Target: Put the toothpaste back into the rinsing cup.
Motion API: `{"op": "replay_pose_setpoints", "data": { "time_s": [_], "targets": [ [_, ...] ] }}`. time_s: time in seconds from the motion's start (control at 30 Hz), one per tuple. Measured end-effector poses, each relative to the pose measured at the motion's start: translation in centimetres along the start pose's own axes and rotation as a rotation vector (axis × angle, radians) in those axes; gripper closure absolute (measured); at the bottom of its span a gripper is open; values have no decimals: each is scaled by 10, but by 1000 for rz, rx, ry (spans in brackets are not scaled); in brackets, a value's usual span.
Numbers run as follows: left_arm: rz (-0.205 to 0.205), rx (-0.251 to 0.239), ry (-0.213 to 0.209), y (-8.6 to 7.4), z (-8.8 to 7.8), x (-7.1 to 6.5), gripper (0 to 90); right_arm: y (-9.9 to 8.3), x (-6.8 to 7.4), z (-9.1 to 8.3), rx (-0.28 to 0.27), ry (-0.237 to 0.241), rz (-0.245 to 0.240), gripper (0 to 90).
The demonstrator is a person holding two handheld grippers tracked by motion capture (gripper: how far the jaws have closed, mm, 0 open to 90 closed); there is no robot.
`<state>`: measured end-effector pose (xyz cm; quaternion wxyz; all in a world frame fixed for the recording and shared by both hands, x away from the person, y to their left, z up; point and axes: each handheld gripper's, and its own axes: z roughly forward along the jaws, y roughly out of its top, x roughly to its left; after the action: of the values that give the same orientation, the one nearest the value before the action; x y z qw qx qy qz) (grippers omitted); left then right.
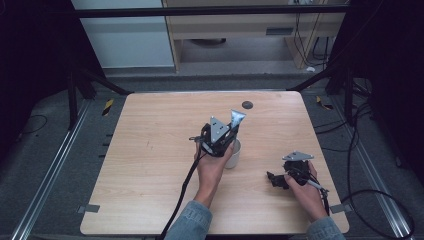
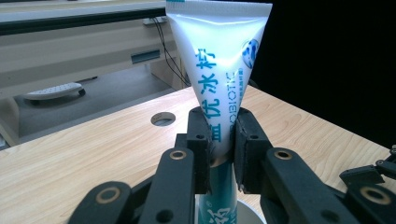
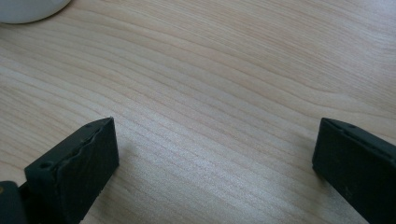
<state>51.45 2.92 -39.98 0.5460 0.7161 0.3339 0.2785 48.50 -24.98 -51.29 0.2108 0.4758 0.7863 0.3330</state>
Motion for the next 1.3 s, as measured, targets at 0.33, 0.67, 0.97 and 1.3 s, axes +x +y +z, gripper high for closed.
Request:
{"op": "replay_pose_setpoints", "data": {
  "time_s": [0.33,0.67,0.97,1.3],
  "targets": [
    [-5,4,-2,-10,3,-1,782,0,0,0,0,0,0,6],
    [-17,18,0,-20,5,0,782,0,0,0,-1,1,0,6],
    [-6,7,1,-25,4,0,782,0,0,0,0,1,1,6],
    [-3,-15,13,-29,4,-1,782,0,0,0,0,1,1,6]
  ]
}}
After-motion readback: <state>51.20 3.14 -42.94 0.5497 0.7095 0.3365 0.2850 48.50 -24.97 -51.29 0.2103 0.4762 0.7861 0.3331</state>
